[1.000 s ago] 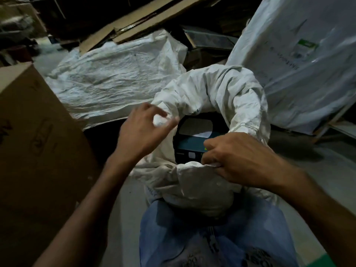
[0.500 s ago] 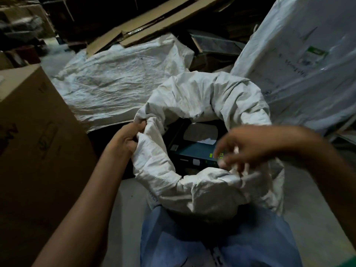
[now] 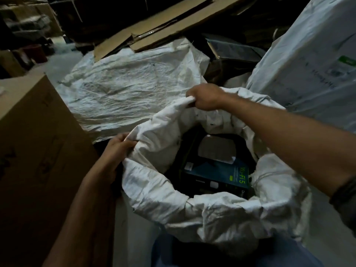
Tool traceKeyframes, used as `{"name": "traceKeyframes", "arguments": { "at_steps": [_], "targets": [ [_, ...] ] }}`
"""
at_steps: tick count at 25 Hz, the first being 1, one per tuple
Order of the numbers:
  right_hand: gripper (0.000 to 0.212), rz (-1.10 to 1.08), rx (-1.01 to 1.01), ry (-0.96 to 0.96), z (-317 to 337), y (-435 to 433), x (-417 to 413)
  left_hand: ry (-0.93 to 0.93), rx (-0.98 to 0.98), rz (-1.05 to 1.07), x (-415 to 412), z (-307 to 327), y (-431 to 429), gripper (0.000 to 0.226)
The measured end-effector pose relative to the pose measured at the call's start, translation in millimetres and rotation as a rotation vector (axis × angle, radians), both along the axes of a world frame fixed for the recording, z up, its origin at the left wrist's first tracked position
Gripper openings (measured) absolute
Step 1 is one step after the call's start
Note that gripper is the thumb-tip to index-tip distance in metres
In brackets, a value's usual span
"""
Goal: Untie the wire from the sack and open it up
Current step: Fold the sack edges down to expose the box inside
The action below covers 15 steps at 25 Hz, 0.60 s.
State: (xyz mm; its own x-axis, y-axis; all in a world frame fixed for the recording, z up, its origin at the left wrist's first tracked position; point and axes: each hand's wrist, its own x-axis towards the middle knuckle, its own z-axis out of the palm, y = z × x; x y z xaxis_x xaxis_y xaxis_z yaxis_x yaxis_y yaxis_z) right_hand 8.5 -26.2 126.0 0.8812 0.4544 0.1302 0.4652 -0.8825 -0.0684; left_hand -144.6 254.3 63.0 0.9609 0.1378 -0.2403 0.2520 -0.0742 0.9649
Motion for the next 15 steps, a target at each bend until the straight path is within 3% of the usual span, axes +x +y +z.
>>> {"name": "traceKeyframes", "arguments": {
  "at_steps": [2, 3, 5, 7, 9, 11, 14, 15],
  "targets": [
    [0.038, -0.039, 0.017, 0.065, 17, 1, 27, -0.14, 0.338, -0.015, 16, 10, 8, 0.025],
    [0.042, -0.071, 0.073, 0.119, 19, 4, 39, -0.266, 0.538, -0.077, 28, 19, 4, 0.039],
    [0.033, -0.148, 0.234, 0.271, 12, 12, 63, -0.513, 0.858, -0.213, 57, 40, -27, 0.062],
    [0.024, -0.206, 0.387, 0.39, 8, 15, 83, -0.539, 0.98, -0.294, 93, 45, -74, 0.072],
    [0.028, -0.207, 0.463, 0.428, 13, 8, 94, -0.462, 1.117, -0.281, 127, 28, -104, 0.064],
    [0.041, -0.159, 0.43, 0.452, 16, -14, 94, -0.442, 1.024, -0.218, 158, 1, -102, 0.04],
    [0.106, -0.174, -0.038, 0.323, 0, -58, 70, -0.401, 0.742, -0.14, 188, -20, -82, 0.016],
    [0.109, -0.216, -0.117, 0.296, -12, -70, 58, -0.399, 0.65, -0.142, 193, -22, -79, 0.011]
  ]
}}
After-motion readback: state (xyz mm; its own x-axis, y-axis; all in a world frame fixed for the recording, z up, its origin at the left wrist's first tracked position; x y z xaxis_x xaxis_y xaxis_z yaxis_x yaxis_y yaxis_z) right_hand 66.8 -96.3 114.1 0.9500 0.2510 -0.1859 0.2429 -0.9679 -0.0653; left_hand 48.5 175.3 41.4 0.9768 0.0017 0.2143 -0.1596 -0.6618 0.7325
